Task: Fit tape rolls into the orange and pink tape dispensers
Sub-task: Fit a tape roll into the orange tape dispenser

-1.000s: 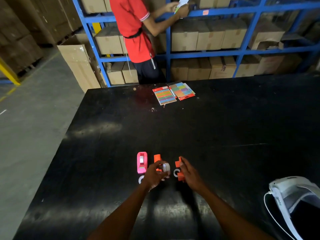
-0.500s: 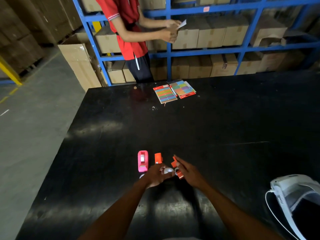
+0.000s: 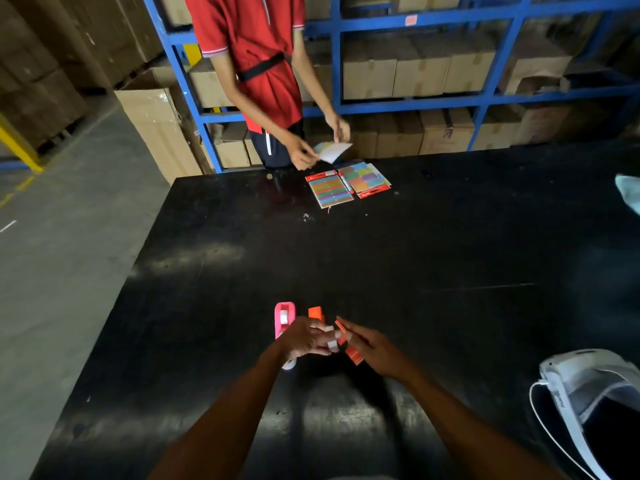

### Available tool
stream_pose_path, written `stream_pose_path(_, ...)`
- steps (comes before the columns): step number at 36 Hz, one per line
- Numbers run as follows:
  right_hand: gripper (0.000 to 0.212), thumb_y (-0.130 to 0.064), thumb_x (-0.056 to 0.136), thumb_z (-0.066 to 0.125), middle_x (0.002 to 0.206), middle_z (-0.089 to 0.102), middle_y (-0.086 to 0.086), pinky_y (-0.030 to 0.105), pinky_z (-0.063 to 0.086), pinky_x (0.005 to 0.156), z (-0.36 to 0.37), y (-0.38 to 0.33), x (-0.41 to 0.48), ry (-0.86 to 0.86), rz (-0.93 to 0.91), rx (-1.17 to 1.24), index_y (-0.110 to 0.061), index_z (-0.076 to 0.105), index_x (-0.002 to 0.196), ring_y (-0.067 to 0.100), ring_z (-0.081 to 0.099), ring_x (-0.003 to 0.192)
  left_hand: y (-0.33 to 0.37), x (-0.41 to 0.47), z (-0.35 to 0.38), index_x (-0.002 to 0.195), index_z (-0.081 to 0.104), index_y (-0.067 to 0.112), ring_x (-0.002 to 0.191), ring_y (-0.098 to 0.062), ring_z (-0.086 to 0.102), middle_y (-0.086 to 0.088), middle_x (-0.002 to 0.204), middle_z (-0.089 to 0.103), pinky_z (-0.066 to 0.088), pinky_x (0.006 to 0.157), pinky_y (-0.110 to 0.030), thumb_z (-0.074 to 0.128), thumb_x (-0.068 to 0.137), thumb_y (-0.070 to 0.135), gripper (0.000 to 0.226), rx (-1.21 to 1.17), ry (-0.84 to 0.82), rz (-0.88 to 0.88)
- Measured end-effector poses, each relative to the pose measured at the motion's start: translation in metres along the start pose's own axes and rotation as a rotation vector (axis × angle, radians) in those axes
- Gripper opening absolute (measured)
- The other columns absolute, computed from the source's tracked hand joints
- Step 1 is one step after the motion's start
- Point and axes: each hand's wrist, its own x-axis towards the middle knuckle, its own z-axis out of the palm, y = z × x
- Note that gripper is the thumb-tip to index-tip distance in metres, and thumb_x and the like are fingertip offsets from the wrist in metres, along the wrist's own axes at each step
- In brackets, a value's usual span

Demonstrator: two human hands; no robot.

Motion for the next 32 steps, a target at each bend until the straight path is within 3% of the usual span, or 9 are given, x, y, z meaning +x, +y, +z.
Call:
stream_pose_path(5,0.042,-0.031,0.102,0.047,0.143,0.046,-0.018,0.001,0.033,0.097,0.004,-0.009,0.003,0.058,0.006,0.092,-0.029,0.044,0.144,-0.023,0.042,0.121,0.004,-0.003,0.005,0.1,0.061,0.008,0.089,-0.03,0.076,-0.02,0.097,0.074,0.063,0.08,-0.039,0.078,0.081,0.028,0.032,-0.043,0.031,0.03)
stream_pose_path(9,0.042,-0.032,0.101,0.049,0.14,0.052,-0.015,0.008,0.044,0.09,0.006,-0.015,0.007,0.092,0.029,0.152,-0.034,0.044,0.142,-0.007,0.053,0.12,0.005,-0.001,0.007,0.102,0.054,0.009,0.084,-0.028,0.077,-0.016,0.091,0.078,0.059,0.073,-0.035,0.075,0.079,0.046,0.049,-0.009,0.084,0.035)
stream_pose_path(12,0.044,-0.033,0.099,0.051,0.139,0.053,-0.012,0.009,0.042,0.096,0.006,-0.017,0.008,0.106,0.018,0.172,-0.031,0.044,0.143,-0.004,0.052,0.124,0.004,0.002,0.006,0.105,0.056,0.004,0.078,-0.023,0.077,-0.009,0.087,0.079,0.048,0.067,-0.031,0.063,0.084,0.059,0.059,0.034,0.143,0.055)
stream_pose_path(15,0.047,-0.032,0.099,0.053,0.14,0.053,-0.008,0.009,0.042,0.098,0.005,-0.017,0.01,0.127,0.036,0.189,-0.027,0.043,0.145,-0.001,0.053,0.124,0.005,0.002,0.008,0.101,0.062,0.013,0.081,-0.019,0.076,-0.004,0.087,0.079,0.048,0.071,-0.031,0.054,0.09,0.057,0.046,0.003,0.124,0.056)
stream_pose_path(18,0.047,-0.028,0.099,0.054,0.137,0.054,-0.008,0.009,0.047,0.091,0.001,-0.019,0.007,0.14,0.054,0.217,-0.025,0.043,0.144,0.0,0.057,0.118,0.004,0.002,0.008,0.105,0.062,0.02,0.089,-0.018,0.075,-0.005,0.091,0.078,0.05,0.077,-0.032,0.061,0.089,0.051,0.036,-0.023,0.072,0.036)
stream_pose_path(22,0.038,-0.023,0.096,0.059,0.128,0.06,-0.003,0.028,0.058,0.084,0.001,-0.017,0.006,0.131,0.086,0.292,-0.032,0.049,0.132,0.004,0.065,0.105,-0.001,0.005,0.009,0.11,0.063,0.021,0.096,-0.018,0.074,-0.005,0.101,0.077,0.052,0.084,-0.036,0.062,0.089,0.051,0.037,-0.006,0.054,0.056)
stream_pose_path(25,0.037,-0.022,0.095,0.062,0.128,0.062,0.004,0.046,0.057,0.09,0.0,-0.017,0.005,0.141,0.107,0.365,-0.031,0.052,0.129,0.017,0.066,0.11,-0.003,0.008,0.012,0.102,0.069,0.024,0.087,-0.014,0.071,0.002,0.09,0.076,0.05,0.081,-0.036,0.062,0.086,0.056,0.036,-0.009,0.11,0.071)
stream_pose_path(28,0.041,-0.02,0.096,0.06,0.125,0.063,-0.001,0.04,0.058,0.089,-0.001,-0.023,0.003,0.137,0.123,0.403,-0.022,0.049,0.135,0.014,0.067,0.107,-0.005,0.013,0.012,0.097,0.073,0.02,0.082,-0.014,0.065,-0.001,0.085,0.072,0.049,0.077,-0.035,0.061,0.081,0.066,0.05,-0.002,0.135,0.063)
stream_pose_path(32,0.036,-0.012,0.094,0.061,0.108,0.07,-0.004,0.028,0.06,0.069,-0.001,-0.024,0.005,0.173,0.136,0.484,-0.019,0.053,0.128,0.01,0.072,0.089,-0.002,0.018,0.015,0.098,0.073,0.01,0.079,-0.018,0.06,-0.008,0.087,0.069,0.045,0.074,-0.034,0.061,0.081,0.066,0.059,-0.064,0.092,0.052)
